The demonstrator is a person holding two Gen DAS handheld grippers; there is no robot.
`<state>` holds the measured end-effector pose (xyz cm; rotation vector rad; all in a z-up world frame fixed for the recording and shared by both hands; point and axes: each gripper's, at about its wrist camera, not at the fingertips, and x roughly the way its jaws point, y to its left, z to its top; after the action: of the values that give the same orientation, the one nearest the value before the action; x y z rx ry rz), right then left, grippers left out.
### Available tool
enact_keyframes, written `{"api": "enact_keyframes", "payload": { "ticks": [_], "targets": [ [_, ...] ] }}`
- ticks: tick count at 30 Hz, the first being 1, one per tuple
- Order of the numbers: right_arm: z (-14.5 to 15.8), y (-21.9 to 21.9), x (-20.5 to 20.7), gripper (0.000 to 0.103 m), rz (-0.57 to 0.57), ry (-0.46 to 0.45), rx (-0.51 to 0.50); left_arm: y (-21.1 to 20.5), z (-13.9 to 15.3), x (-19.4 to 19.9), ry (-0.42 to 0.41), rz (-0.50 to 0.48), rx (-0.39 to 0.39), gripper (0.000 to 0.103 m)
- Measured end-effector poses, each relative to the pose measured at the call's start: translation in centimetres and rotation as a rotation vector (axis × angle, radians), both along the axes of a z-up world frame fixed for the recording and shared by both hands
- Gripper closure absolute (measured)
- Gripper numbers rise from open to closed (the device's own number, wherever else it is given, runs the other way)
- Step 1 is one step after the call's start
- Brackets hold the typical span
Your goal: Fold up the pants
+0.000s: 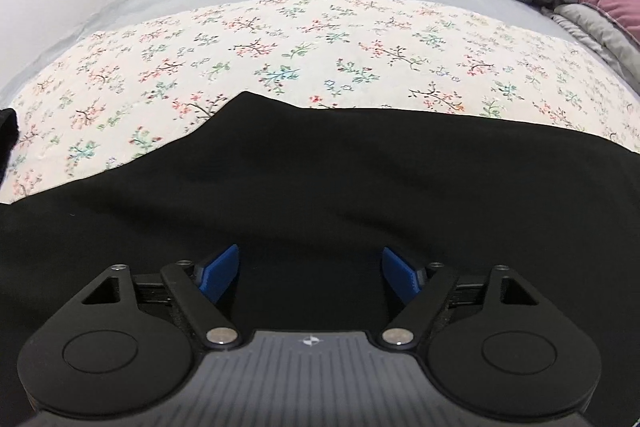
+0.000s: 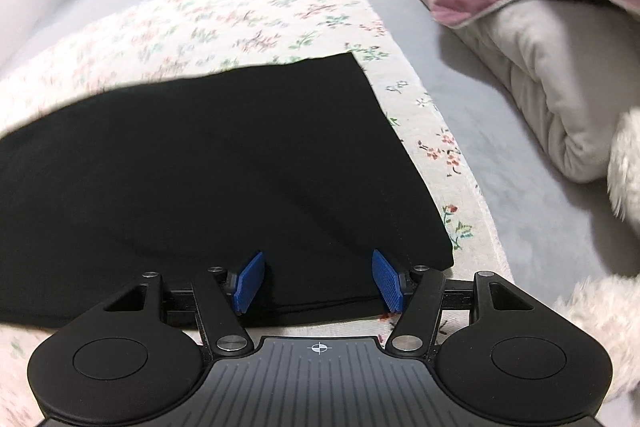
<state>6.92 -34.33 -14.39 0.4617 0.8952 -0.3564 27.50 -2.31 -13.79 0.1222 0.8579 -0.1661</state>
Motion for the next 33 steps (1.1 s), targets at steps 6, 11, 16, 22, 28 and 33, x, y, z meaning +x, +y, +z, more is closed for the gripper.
{"api": "enact_keyframes", "payload": {
  "ticks": [6,11,16,22,28,33],
  "targets": [
    [0.0,-2.9,-0.9,0.044,-0.144,-0.079,0.150,-0.6,0.1,0.1,0.009,-0.010,-0.053,0.015],
    [-0.1,-4.0,-0.8,0.043,-0.203,-0.103,0.216,-1.4,0.1,-0.3,0.012,-0.018,-0.046,0.015],
    [-0.1,-4.1,-0.7,0.042,-0.213,-0.105,0.224,-1.5,0.1,-0.4,0.018,-0.017,-0.052,0.015],
    [-0.3,-4.4,-0.6,0.043,-0.215,-0.106,0.221,-1.5,0.2,-0.5,0.023,-0.014,-0.057,0.015],
    [-0.3,-4.6,-1.2,0.044,-0.237,-0.123,0.234,-1.3,0.3,-0.4,0.028,-0.016,-0.068,0.015],
    [-0.2,-5.5,-2.3,0.049,-0.310,-0.157,0.250,-0.9,0.3,-0.3,0.034,-0.003,-0.084,0.015]
  ]
}}
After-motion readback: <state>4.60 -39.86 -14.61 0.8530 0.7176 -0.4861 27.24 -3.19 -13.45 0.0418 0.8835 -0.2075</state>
